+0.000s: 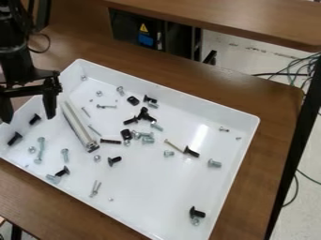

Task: Sweep into pile

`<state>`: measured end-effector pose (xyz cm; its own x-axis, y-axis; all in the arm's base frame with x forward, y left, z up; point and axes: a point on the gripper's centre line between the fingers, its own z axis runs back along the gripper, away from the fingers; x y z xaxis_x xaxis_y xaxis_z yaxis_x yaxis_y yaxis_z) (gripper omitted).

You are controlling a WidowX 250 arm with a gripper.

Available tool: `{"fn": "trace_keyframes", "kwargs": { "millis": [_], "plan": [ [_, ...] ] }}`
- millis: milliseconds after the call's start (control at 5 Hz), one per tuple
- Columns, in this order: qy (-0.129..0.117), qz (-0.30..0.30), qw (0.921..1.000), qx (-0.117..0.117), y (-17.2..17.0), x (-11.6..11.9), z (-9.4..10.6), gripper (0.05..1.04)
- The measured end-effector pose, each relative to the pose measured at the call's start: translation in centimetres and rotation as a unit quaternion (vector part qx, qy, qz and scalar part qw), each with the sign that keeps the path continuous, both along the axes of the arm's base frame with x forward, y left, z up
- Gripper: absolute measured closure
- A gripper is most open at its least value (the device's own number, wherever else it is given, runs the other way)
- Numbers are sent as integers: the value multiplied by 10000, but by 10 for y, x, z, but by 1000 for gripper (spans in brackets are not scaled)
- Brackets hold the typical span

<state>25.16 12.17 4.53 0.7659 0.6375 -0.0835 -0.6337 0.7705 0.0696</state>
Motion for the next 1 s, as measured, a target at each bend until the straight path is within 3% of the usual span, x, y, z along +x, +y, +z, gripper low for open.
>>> {"fn": "trace_keyframes", "kwargs": {
  "millis": [200, 400, 600, 1000],
  "plan": [
    [107, 24, 9999, -57, -3, -3, -6, 85],
    [104, 950, 9954, 34, -21, -2, -14, 85],
    [-226, 1442, 9890, 238, -37, 18, -30, 85],
    [-455, 1634, 9852, 257, -39, 37, -56, 85]
  ]
}}
